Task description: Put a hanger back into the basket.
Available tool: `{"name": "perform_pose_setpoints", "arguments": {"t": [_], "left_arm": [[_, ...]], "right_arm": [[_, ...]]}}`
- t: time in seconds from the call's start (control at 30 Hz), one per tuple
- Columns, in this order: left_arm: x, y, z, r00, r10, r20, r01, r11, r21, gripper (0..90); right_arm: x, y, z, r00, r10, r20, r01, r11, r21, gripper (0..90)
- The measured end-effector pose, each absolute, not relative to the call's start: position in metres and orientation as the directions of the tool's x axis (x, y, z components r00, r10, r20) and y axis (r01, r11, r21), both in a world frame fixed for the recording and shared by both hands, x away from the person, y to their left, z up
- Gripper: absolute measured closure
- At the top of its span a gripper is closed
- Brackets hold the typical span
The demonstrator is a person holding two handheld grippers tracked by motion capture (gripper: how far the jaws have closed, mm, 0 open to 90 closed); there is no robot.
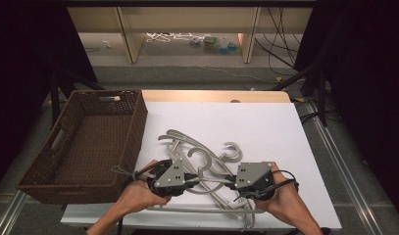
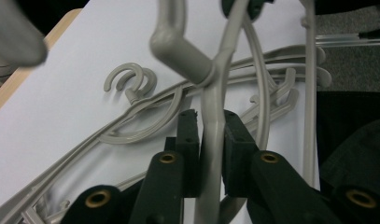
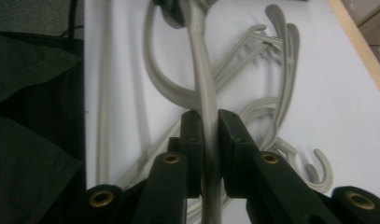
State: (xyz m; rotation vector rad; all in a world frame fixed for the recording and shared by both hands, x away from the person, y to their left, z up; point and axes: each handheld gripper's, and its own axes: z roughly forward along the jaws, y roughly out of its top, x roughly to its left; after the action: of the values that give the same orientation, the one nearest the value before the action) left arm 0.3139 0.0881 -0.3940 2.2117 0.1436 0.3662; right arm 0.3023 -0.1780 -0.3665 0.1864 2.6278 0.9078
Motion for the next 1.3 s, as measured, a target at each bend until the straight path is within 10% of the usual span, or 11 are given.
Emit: {"name": "perform_pose_setpoints", "arguments": {"t": [0.53,1.3], "left_arm": [[0.325,0.105,-0.387,0.915,0.384,0.122,0.145,-0.598,0.788,82.1],[0.340,0.153,-0.332,0.826,0.554,0.099,0.244,-0.510,0.825,82.1]], "right_arm": [[0.313,-0.198,-0.355,-0.782,0.597,-0.181,0.206,0.521,0.829,28.0],[0.299,-0.212,-0.364,-0.739,0.663,-0.119,0.213,0.397,0.893,19.5]]}}
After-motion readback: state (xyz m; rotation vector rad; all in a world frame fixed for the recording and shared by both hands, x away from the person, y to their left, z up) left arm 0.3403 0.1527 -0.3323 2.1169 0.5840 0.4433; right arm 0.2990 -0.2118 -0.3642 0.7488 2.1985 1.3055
